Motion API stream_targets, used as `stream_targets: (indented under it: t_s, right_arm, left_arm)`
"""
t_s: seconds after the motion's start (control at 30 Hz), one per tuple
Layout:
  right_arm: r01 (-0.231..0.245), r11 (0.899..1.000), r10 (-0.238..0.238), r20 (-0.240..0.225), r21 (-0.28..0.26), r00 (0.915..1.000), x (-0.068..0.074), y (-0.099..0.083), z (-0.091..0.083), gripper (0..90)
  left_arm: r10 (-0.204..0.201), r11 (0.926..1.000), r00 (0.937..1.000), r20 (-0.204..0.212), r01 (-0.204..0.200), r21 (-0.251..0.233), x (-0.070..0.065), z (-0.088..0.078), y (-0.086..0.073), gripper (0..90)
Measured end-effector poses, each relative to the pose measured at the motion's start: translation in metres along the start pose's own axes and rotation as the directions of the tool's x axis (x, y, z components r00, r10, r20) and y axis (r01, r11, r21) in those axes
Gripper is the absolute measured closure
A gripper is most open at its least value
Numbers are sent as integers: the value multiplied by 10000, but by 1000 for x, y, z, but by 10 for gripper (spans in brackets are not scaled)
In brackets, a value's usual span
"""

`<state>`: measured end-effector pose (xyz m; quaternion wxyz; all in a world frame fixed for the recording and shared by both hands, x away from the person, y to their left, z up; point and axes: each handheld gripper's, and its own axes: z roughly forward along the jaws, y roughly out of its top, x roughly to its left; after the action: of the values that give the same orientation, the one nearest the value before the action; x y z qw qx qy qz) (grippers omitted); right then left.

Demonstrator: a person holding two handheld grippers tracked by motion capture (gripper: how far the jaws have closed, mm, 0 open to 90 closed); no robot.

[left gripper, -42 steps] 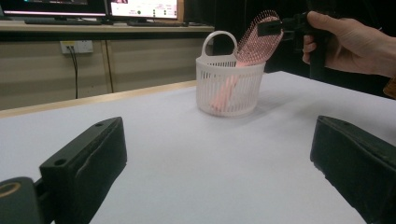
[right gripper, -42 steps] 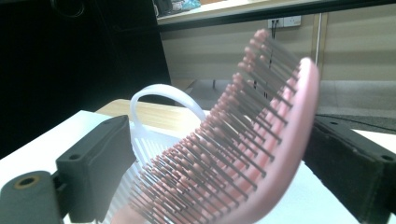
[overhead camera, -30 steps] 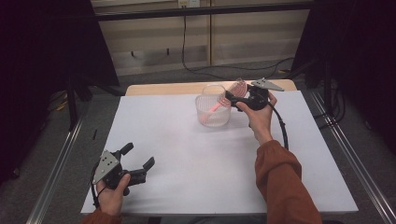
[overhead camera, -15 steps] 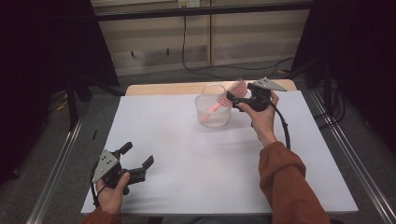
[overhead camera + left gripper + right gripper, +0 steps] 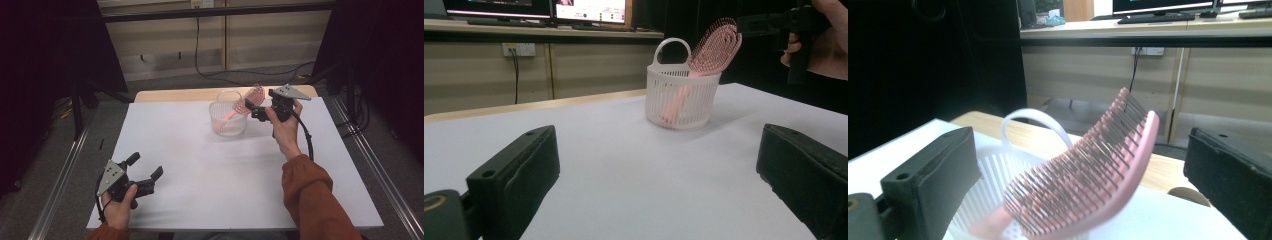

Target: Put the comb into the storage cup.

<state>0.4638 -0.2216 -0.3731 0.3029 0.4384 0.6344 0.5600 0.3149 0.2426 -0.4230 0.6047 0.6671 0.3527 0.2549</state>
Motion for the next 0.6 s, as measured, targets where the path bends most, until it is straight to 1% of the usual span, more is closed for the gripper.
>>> stream_targets:
  t_s: [0.07,0.1,0.13,0.2,0.27,0.33,0.5,0.53,0.6]
  right_arm:
    - [-73,10000,73,-20,44,10000,-1,0,-2,0]
    - [-25,10000,24,42,58,10000,-1,0,-2,0]
    - [20,10000,-20,89,15,10000,-2,0,-3,0]
    - [-41,10000,42,116,-17,9999,-3,1,-4,1]
    - [10,10000,-9,116,-41,9999,-2,1,-6,7]
    - [79,10000,-79,82,-60,9999,-2,0,-8,12]
    - [107,9999,-106,104,-108,9999,-2,-2,-12,11]
    - [74,9999,-73,122,-143,9999,-2,-2,-13,10]
    - [61,9998,-59,68,-163,10000,-2,-3,-15,10]
  left_arm:
    - [15,10000,10000,-34,-15,12,0,0,0,38]
    - [35,10000,10000,-41,-35,-13,0,0,0,38]
    - [-23,10000,10000,-22,23,-65,0,0,0,38]
    - [-27,9999,10000,-9,27,-163,-1,-1,0,38]
    - [-45,9999,9999,97,46,-145,-2,-2,1,38]
    - [-76,9998,9999,109,78,-205,-2,-3,0,38]
    - [-92,9995,10000,13,92,-307,-1,-5,1,38]
    - [-161,9993,9999,12,162,-352,-1,-4,1,38]
    - [-110,9994,9999,37,111,-314,0,-4,1,38]
